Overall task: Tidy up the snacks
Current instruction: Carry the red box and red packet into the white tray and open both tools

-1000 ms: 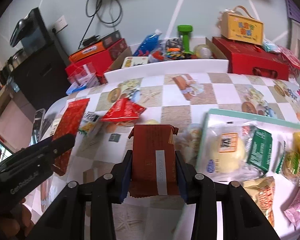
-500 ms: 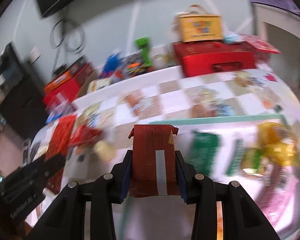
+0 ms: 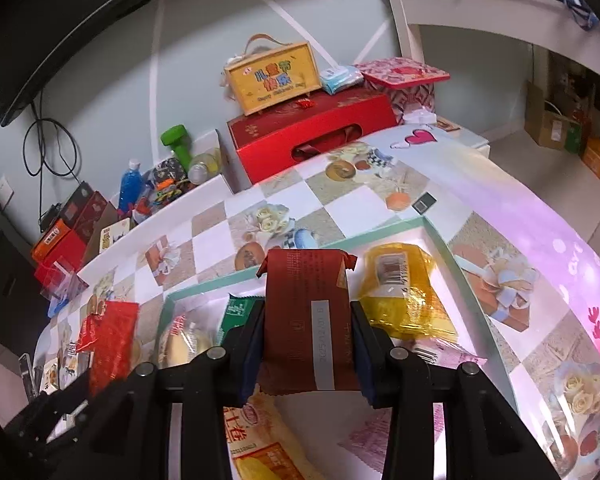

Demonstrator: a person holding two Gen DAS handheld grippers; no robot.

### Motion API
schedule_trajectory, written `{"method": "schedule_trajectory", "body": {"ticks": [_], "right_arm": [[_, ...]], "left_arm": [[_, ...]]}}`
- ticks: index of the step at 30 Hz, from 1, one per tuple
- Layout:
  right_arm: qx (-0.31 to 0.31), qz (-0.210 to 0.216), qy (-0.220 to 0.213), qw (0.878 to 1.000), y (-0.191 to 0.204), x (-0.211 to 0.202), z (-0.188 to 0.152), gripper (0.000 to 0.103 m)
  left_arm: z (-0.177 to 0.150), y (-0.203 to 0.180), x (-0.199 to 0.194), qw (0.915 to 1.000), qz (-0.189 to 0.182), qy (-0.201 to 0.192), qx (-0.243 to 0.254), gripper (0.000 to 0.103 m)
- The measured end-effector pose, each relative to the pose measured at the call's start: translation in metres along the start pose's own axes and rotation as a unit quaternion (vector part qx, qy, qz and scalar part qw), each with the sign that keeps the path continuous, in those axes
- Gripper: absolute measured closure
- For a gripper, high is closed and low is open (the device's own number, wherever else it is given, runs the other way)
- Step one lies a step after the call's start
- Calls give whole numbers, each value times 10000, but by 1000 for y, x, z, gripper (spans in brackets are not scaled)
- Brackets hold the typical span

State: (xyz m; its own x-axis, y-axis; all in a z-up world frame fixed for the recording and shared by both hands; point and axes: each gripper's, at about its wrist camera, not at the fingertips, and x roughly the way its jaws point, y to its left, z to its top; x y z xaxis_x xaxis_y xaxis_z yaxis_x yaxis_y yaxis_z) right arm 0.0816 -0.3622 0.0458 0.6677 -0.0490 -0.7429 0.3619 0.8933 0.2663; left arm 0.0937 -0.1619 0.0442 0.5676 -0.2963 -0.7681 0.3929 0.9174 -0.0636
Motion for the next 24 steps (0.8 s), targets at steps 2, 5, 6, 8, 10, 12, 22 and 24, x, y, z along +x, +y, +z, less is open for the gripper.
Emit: {"method": "schedule_trajectory", "body": {"ticks": [2,5,6,8,10,12,22,24], "right_arm": [[-73,-14,82,9999,2,2,-1,61],[-166,-10,230,9996,5,4,-4,61],[-175,-28,277,9995,6,4,-5,61],[-184,-69,403,9990,7,4,-6,61],[-250,-111,512,9983,10,5,-8,61],[-334,-184,602,9975,13,5,-11,61],[-284,-280,828,9958,12,7,-13,61],[-287,-266,805,9960,14,5,-13,60]], "left_arm": [[-3,-6,4,9999,-20,96,56,57],[-9,-11,7,9997,-28,225,113,56],[-11,-11,7,9996,-36,258,124,56],[-15,-14,9,9993,-56,341,156,56],[-17,-16,10,9989,-66,407,204,56],[-20,-18,9,9986,-78,448,267,56],[-23,-25,8,9971,-69,576,495,48],[-23,-27,5,9970,-50,537,560,42]]}}
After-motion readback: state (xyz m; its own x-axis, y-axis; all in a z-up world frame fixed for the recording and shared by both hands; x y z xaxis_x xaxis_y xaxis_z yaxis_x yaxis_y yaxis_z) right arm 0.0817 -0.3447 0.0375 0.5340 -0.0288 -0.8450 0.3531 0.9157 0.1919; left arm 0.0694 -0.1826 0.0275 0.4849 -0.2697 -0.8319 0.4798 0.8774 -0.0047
